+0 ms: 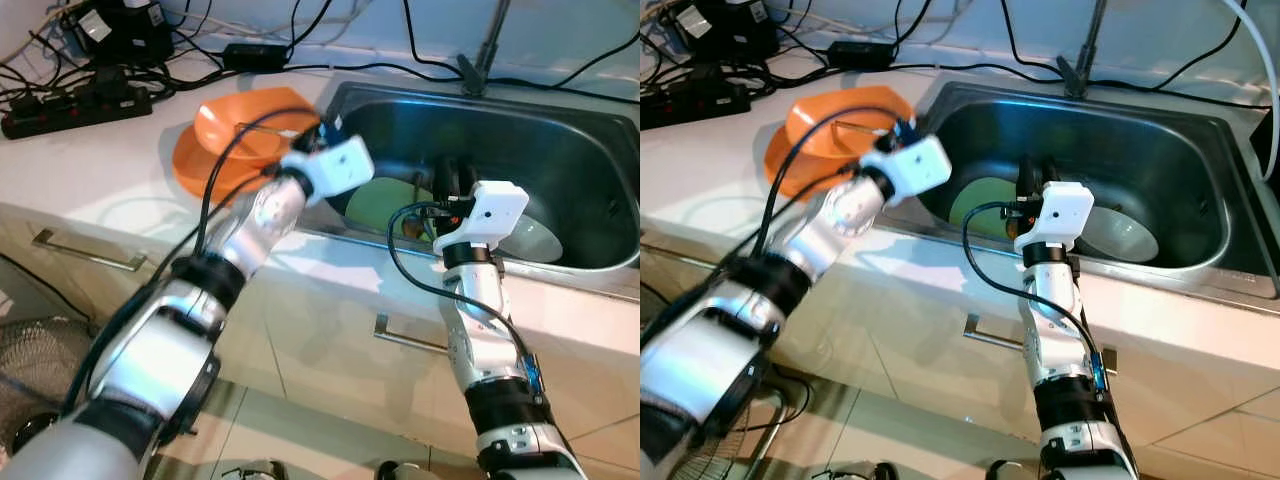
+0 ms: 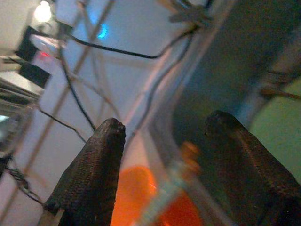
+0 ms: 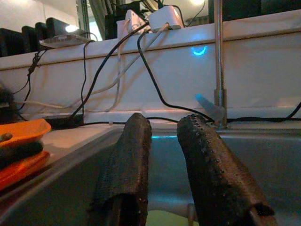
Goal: Kitchen organization
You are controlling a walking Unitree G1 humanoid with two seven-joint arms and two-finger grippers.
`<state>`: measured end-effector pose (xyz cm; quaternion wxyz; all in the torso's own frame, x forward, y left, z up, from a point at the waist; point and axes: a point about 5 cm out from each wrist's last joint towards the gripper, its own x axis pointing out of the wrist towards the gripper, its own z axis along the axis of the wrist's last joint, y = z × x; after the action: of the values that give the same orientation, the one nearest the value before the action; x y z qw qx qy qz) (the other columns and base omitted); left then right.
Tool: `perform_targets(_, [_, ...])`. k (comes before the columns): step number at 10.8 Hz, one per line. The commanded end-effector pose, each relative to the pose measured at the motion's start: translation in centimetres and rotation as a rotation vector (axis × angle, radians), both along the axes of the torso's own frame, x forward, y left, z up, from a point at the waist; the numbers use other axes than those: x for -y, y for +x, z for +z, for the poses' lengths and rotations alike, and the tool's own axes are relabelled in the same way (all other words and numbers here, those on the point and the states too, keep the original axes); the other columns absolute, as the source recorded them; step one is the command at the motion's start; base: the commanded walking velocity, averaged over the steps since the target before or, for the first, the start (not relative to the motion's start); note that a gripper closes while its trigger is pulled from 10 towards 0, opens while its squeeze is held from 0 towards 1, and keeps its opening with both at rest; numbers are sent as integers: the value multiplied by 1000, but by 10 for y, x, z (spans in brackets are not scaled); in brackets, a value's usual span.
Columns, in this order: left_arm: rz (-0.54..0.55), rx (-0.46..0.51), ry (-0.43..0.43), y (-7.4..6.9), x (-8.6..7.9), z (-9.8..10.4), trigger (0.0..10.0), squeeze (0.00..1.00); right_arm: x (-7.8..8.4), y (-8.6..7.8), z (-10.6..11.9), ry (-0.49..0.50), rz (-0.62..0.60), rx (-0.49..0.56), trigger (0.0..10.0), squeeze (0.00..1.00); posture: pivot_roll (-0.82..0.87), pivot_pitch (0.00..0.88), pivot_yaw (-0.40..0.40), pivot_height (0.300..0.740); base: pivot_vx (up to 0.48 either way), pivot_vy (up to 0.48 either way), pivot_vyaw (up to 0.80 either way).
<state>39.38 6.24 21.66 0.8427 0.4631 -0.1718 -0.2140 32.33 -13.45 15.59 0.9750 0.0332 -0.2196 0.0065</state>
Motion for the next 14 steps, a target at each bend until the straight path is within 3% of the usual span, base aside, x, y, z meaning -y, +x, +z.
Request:
perform_targets(1, [2, 45, 0, 2, 1, 10, 10000, 0, 5, -6, -27, 6, -23, -112, 10000, 0, 22, 55, 84, 740, 0, 0, 0])
perform_targets(6, [77, -17, 50, 11, 2, 3, 10000, 0, 6, -14, -31, 2, -26, -131, 10000, 0, 4, 94, 85, 740, 0, 0, 0])
perform_targets(7, [92, -16, 53, 12, -1, 3, 9098, 0, 6, -14, -31, 2, -25, -136, 10000, 0, 7, 95, 83, 740, 0, 0, 0])
perform_targets(8, [96, -9, 49, 13, -2, 4, 0, 0, 6, -14, -30, 2, -25, -137, 10000, 0, 8, 94, 82, 740, 0, 0, 0])
perform_targets(14, [90, 7, 50, 12, -2, 4, 0, 0, 4, -6, -25, 3, -17, -131, 10000, 0, 31, 77, 74, 740, 0, 0, 0])
